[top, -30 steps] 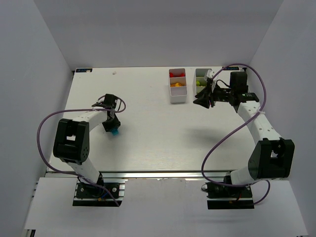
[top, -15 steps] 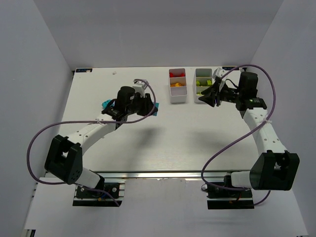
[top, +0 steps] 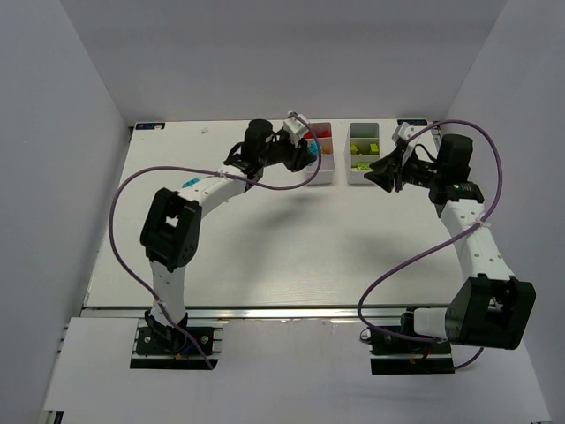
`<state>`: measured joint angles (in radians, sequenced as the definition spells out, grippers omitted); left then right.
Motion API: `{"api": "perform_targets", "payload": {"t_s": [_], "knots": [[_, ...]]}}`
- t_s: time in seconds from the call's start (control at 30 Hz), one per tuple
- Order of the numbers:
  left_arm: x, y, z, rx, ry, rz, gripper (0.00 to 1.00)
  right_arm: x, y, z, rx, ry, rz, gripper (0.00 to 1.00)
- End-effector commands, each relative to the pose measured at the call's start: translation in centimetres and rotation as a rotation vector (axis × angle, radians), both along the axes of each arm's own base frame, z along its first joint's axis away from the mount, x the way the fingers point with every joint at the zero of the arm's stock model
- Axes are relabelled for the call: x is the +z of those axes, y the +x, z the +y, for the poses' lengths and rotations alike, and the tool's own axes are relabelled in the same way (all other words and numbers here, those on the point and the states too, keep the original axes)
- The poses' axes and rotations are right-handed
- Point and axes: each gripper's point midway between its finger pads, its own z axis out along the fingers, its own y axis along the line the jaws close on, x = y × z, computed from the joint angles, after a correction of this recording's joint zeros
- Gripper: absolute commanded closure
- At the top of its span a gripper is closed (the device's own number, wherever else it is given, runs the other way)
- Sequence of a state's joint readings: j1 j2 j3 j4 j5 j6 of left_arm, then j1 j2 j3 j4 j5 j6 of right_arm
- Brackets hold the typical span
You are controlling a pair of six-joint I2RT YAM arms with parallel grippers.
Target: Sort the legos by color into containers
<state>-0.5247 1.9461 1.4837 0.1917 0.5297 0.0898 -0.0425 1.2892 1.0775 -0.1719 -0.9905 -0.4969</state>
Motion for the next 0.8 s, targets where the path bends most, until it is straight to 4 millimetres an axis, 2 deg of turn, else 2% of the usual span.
{"api": "perform_targets", "payload": {"t_s": [0.0,0.07,0.27,0.3,0.53,0.77], "knots": [[1.9,1.5,-2.0,-0.058,0.02,-0.152,0.83,1.7,-0.3,-0.1,-0.002,0.023,-0.056,0.58],[1.2,3.3,-2.2,-0.015,0.049,-0.185,0.82,1.7,-0.2,-0.4,-0.012,0.026,-0.06,0.58],[0.9,5.7,-2.9,0.017,0.077,-0.293,0.78,1.9,0.0,-0.8,-0.025,0.028,-0.069,0.58],[-0.1,6.0,-3.1,0.02,0.092,-0.283,0.78,1.9,0.0,-0.8,-0.026,0.031,-0.067,0.58],[-2.1,7.0,-3.3,0.023,0.147,-0.296,0.73,1.6,-0.1,-1.2,-0.039,0.046,-0.043,0.58],[-4.2,6.7,-3.6,-0.007,0.179,-0.262,0.71,1.3,0.1,-1.4,-0.048,0.049,-0.034,0.58]]}}
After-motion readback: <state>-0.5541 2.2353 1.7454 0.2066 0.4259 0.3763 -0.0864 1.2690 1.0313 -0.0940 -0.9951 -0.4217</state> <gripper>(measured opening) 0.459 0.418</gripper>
